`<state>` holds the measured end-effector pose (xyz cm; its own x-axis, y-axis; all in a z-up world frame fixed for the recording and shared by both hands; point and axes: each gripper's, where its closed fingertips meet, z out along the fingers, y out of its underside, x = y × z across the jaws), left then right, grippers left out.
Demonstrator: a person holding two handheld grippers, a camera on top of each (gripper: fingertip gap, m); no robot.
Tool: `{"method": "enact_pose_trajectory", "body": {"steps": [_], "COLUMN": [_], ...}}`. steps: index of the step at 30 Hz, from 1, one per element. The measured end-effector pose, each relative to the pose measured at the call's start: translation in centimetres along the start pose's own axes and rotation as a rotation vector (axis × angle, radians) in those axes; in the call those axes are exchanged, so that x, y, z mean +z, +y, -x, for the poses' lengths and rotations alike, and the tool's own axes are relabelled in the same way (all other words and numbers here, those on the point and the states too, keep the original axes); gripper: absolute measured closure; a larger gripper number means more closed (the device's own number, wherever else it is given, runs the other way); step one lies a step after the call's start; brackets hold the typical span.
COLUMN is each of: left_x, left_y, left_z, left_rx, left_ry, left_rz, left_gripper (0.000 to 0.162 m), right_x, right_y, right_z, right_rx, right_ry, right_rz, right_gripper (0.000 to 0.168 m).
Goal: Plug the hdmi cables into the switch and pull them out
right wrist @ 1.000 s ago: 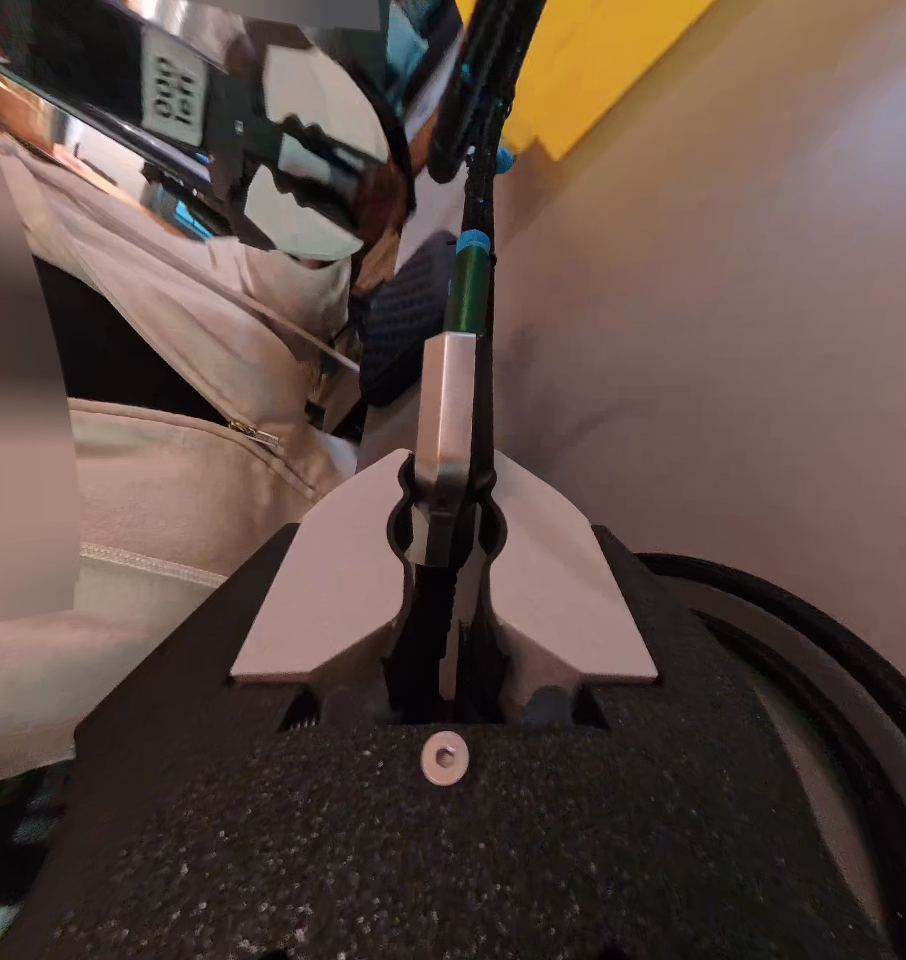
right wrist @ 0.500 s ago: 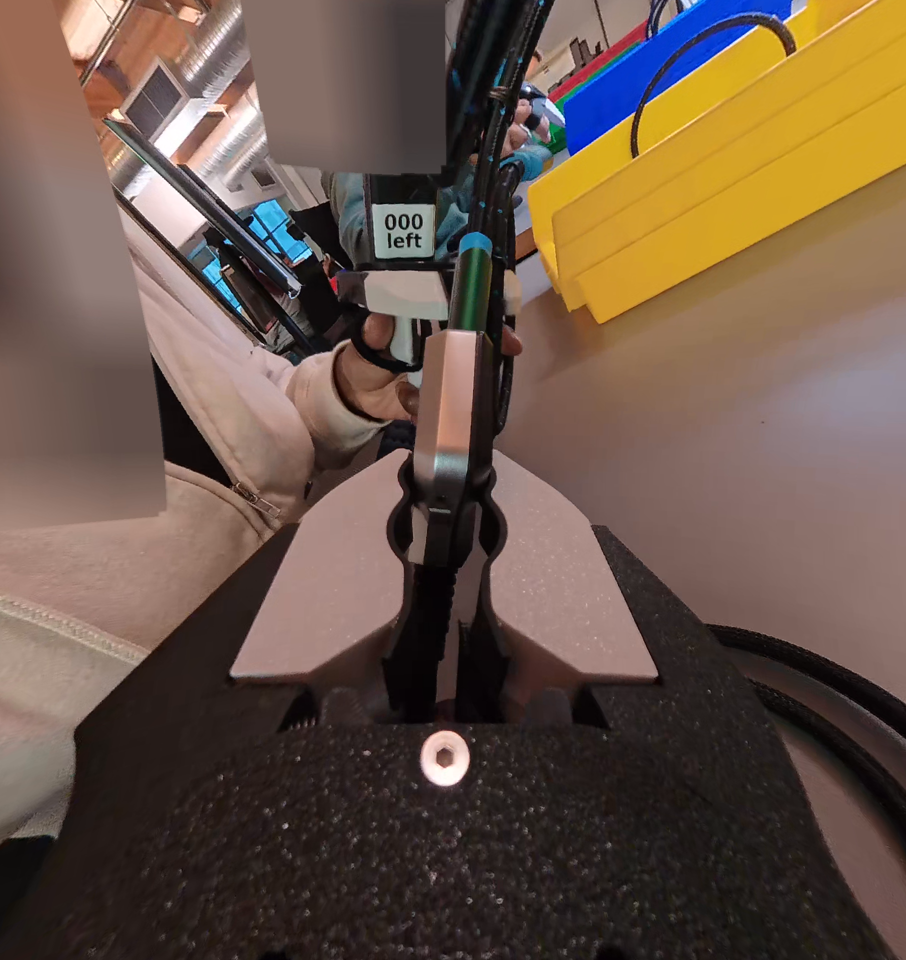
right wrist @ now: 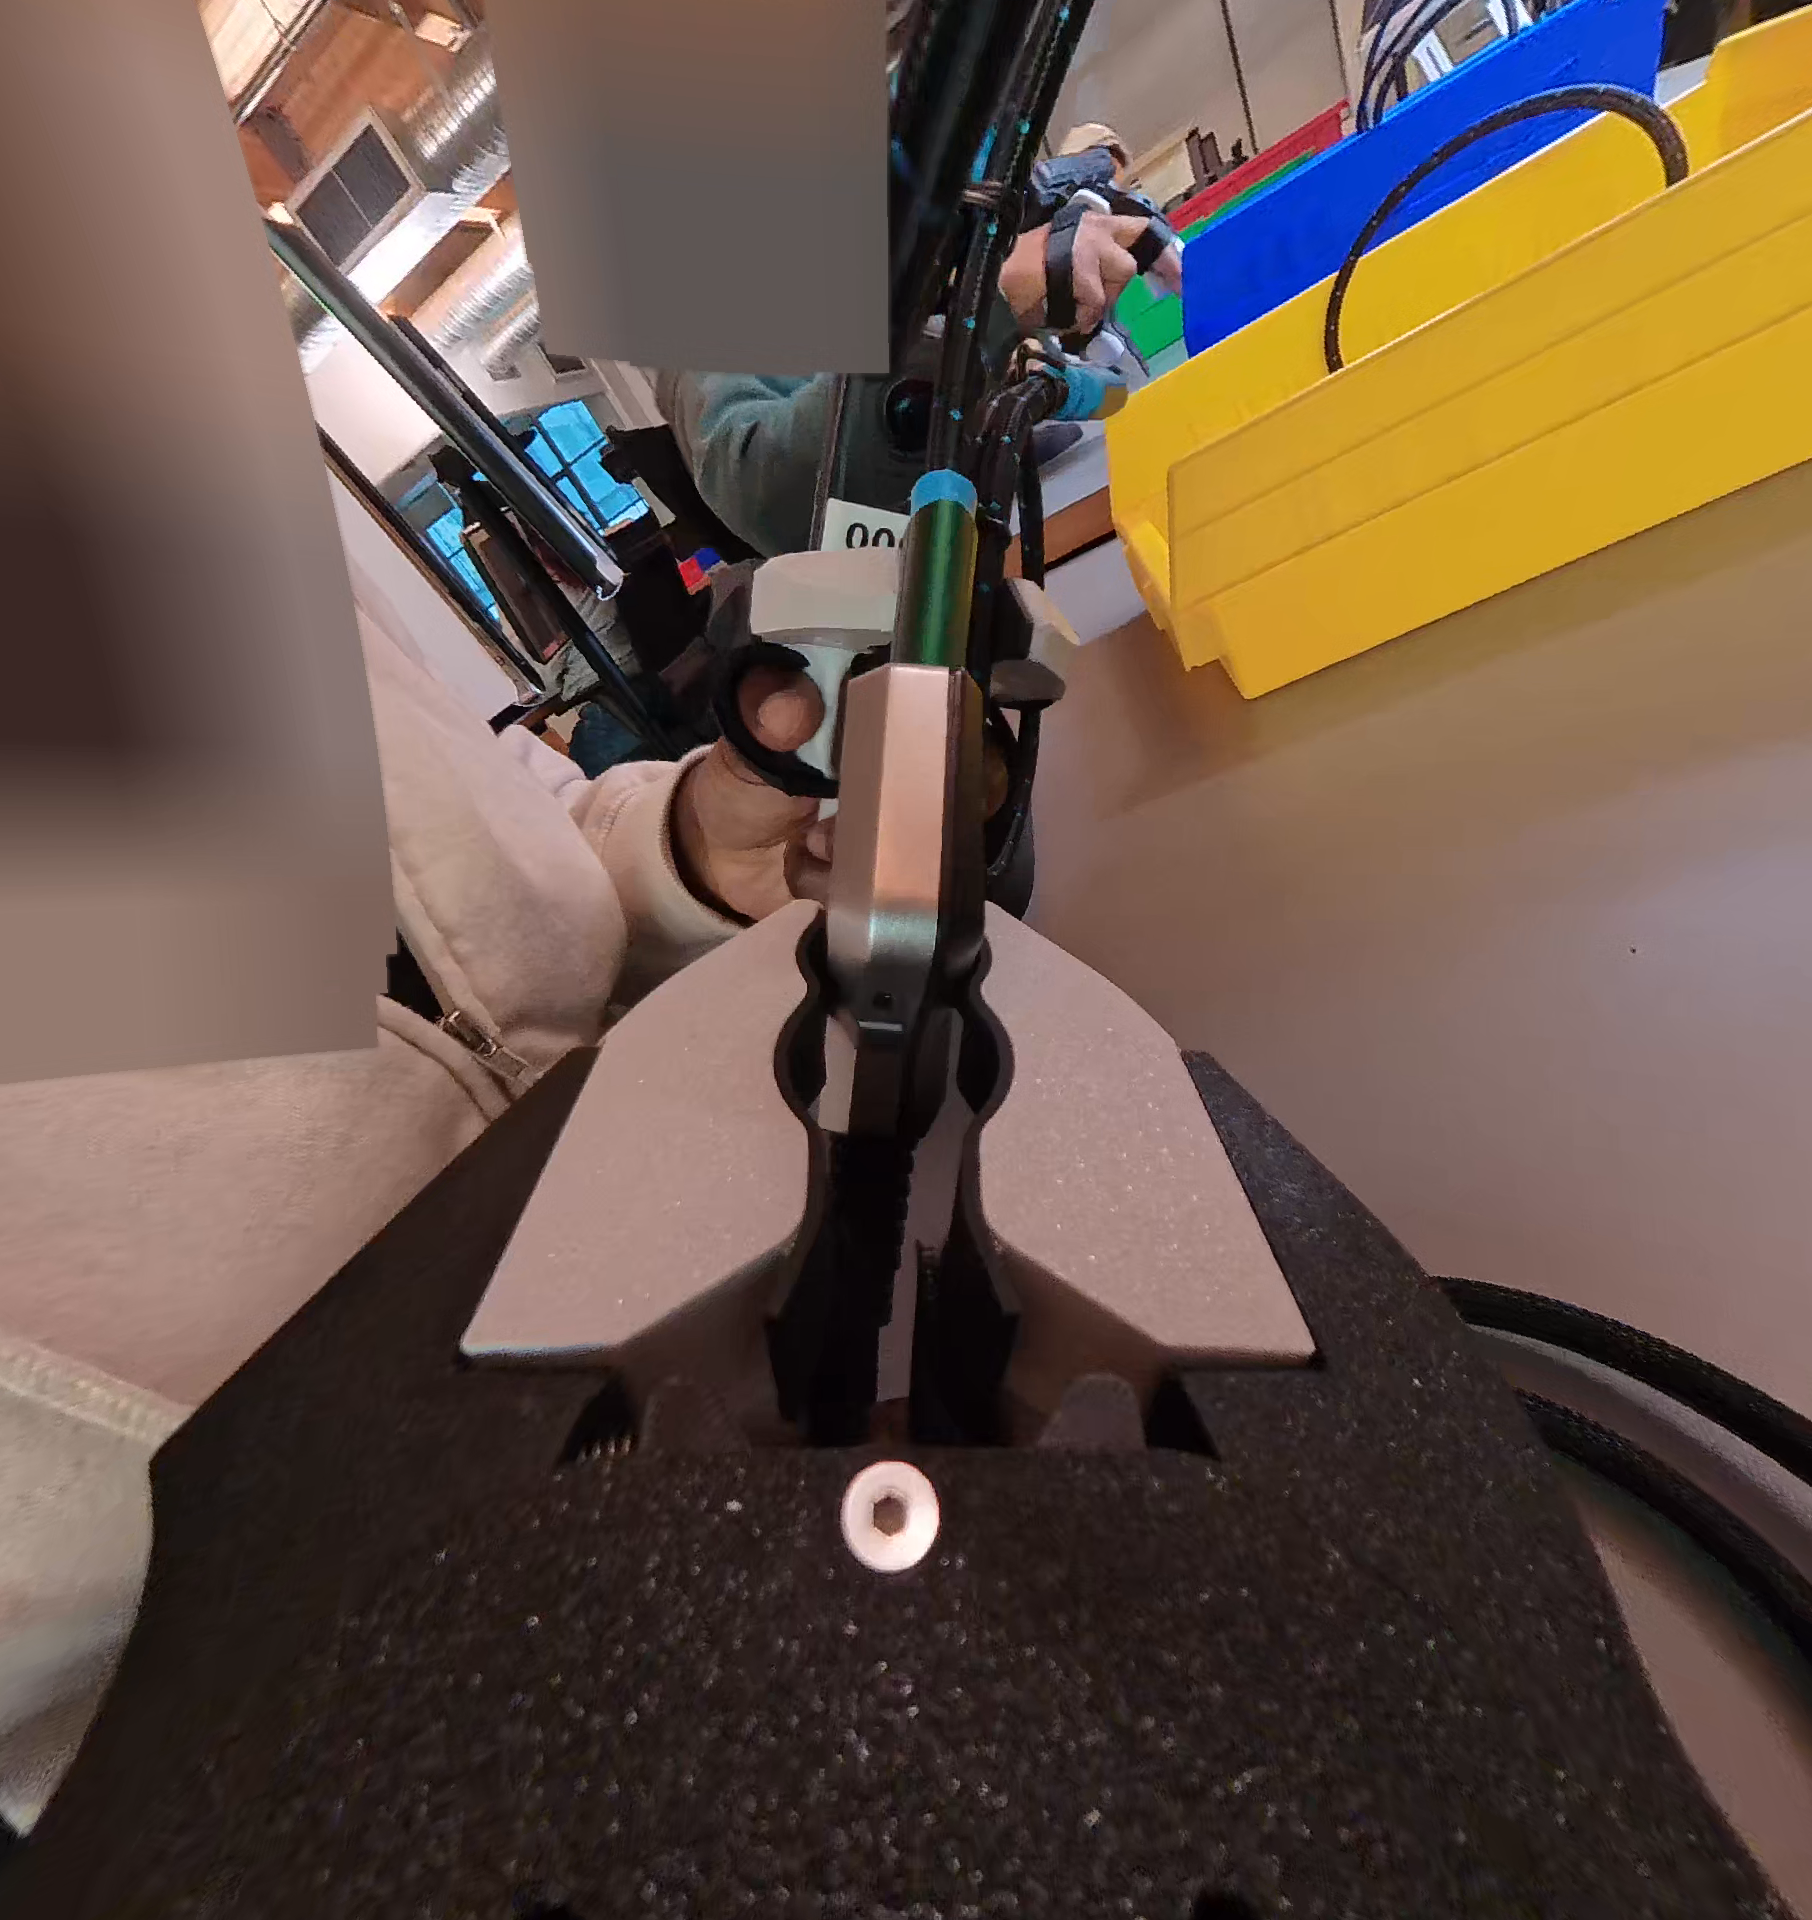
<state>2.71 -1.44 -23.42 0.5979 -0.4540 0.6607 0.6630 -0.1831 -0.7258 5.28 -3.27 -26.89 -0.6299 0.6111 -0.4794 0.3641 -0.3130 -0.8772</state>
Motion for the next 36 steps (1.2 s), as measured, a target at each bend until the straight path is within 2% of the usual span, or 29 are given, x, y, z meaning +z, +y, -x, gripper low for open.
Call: {"method": "enact_pose_trajectory", "body": {"steps": [4, 6, 11, 16, 18, 20, 24, 28, 32, 36], "left_x": [-0.4, -0.6, -0.7, -0.2, -0.1, -0.2, -0.7, 0.6, 1.2, 1.6], "left_y": [-0.1, -0.3, -0.3, -1.4, -2.1, -3.5, -5.4, -4.3, -4.3, -4.1], "left_z": [0.7, 0.9, 2.1, 2.3, 1.8, 0.9, 1.6, 1.8, 2.7, 3.1], "left_rx": [0.073, 0.046, 0.121, 0.137, 0.147, 0.129, 0.173, 0.086, 0.079, 0.049], "left_ry": [-0.065, -0.065, -0.160, -0.154, -0.113, -0.071, -0.158, -0.150, -0.171, -0.175], "left_rz": [0.041, 0.040, 0.090, 0.129, 0.153, 0.132, 0.068, 0.088, 0.052, 0.041], "left_gripper": [0.142, 0.142, 0.141, 0.140, 0.135, 0.119, 0.137, 0.138, 0.153, 0.152], "right_x": [1.1, 1.5, 1.8, 1.7, 1.2, 0.5, -0.5, -0.3, -0.5, -0.5], "right_y": [0.1, -0.1, -0.3, -1.5, -2.7, -3.1, -3.4, -3.0, -3.1, -2.9], "right_z": [-0.4, -0.5, -1.6, -1.9, -1.8, -2.2, -2.4, -2.4, -2.7, -3.1], "right_rx": [0.097, 0.137, 0.134, 0.146, 0.173, 0.188, 0.249, 0.280, 0.315, 0.339], "right_ry": [0.002, -0.002, 0.049, 0.013, -0.027, -0.021, -0.050, -0.046, -0.039, -0.029], "right_rz": [-0.003, -0.021, -0.017, -0.094, -0.153, -0.181, -0.250, -0.239, -0.266, -0.271], "right_gripper": [0.148, 0.149, 0.149, 0.148, 0.148, 0.148, 0.147, 0.147, 0.147, 0.147]}}
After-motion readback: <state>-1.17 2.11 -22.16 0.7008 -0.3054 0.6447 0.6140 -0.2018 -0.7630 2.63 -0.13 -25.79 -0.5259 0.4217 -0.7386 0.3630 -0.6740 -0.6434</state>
